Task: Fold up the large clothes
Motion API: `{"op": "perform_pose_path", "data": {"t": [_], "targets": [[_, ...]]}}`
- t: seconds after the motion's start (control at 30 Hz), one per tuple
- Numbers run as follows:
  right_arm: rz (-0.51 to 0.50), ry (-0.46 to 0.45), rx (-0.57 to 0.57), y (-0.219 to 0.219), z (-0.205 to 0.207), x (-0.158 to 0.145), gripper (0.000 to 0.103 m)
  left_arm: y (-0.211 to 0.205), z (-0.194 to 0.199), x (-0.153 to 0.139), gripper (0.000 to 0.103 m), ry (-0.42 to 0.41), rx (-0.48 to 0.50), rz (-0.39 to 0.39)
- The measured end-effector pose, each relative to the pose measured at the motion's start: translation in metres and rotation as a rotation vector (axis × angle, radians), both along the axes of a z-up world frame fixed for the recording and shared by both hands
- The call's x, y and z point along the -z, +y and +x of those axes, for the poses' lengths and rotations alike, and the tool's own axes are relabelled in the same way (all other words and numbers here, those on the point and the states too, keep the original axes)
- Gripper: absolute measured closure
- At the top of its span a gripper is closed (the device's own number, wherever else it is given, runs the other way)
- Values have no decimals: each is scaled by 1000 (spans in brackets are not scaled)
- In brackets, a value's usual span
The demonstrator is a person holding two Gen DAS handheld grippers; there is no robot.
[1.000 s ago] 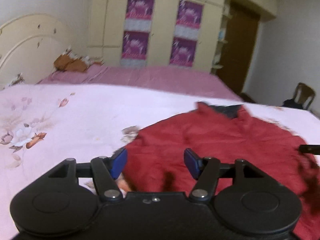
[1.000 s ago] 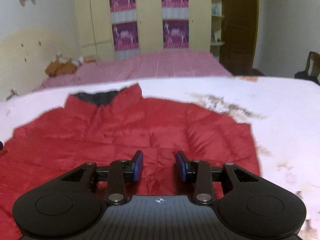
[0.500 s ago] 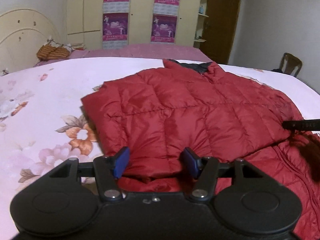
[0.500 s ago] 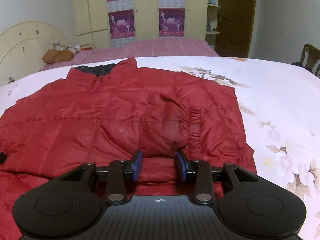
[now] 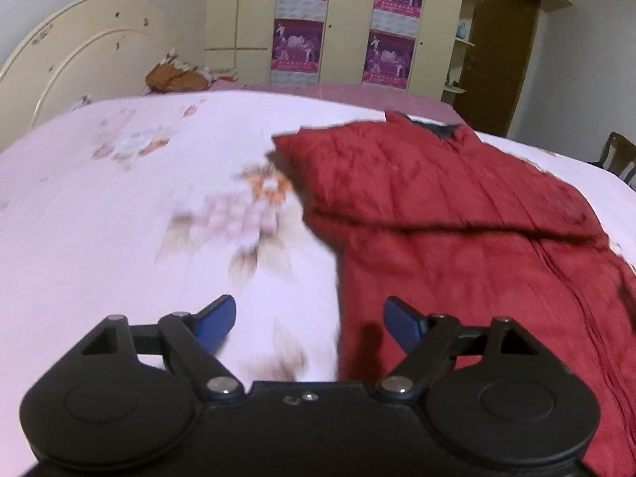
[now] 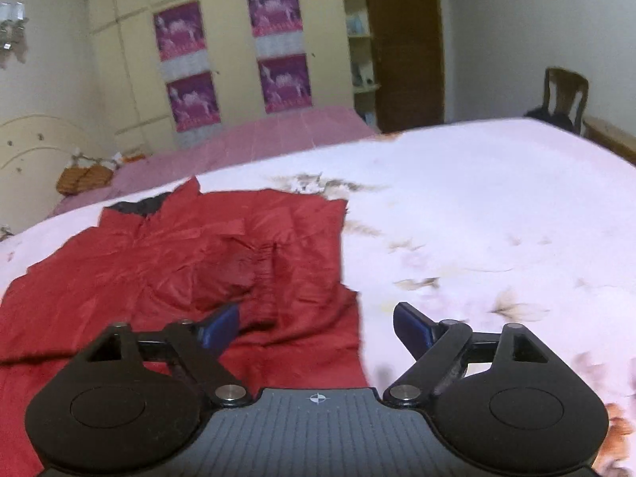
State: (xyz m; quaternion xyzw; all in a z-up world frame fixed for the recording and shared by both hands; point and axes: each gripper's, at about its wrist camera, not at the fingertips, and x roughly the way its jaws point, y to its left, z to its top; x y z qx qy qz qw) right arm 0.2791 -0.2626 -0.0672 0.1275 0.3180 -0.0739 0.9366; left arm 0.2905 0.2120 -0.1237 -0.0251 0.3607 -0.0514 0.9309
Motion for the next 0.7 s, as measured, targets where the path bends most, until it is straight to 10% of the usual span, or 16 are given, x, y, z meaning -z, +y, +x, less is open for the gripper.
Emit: {"op": "perform_pose_path", "data": {"t": [0.27, 0.7], "targets": [[107, 73, -35, -44, -102, 6, 40, -7, -74, 0, 30, 57, -11, -51], [377, 137, -60, -88, -208, 24, 40, 18, -158, 9, 36, 113, -103, -322]]}}
